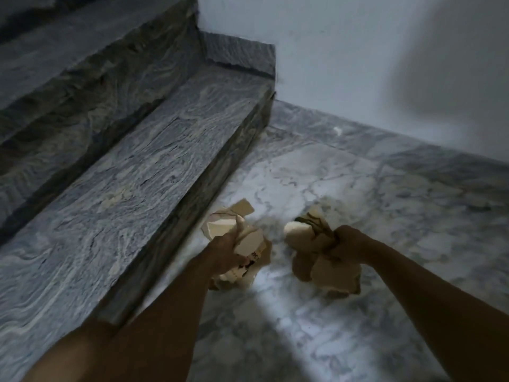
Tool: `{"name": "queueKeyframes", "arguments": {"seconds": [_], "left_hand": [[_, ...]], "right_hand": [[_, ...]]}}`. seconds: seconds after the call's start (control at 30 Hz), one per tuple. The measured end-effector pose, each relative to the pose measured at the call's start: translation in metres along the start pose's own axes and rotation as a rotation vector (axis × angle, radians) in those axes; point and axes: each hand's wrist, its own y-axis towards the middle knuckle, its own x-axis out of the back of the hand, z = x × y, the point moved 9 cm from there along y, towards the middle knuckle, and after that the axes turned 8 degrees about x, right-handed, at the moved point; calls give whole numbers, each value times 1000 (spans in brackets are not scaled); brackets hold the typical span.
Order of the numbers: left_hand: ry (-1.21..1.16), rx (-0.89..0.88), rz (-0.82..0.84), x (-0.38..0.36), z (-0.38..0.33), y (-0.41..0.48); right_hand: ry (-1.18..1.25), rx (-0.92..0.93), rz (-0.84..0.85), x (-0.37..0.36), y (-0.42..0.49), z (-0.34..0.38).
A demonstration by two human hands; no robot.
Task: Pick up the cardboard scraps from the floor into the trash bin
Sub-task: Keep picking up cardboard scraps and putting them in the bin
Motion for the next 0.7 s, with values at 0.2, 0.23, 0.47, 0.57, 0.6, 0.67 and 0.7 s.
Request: {"name": "queueKeyframes", "arguments": {"seconds": [0.2,0.23,0.47,0.57,0.6,0.67,0.7], "left_hand": [[-74,6,-107,25,13,12],[-78,7,-115,31,14,18],[111,-10,-109,49,5,52],[201,-31,-139,46,11,63],[201,-47,-125,44,13,67],[169,-44,-102,43,16,73],[163,-24,-101,43,20,77]], "right_hand": [[-184,3,-2,-7,10,9],[-188,16,-3,-7,12,9],[-114,43,177,-5,17,17],[-176,11,275,-18,19,22],[-206,9,278,-25,20,25],[-246,57,266,-41,20,33],[-250,89,247,-47,21,37]]}}
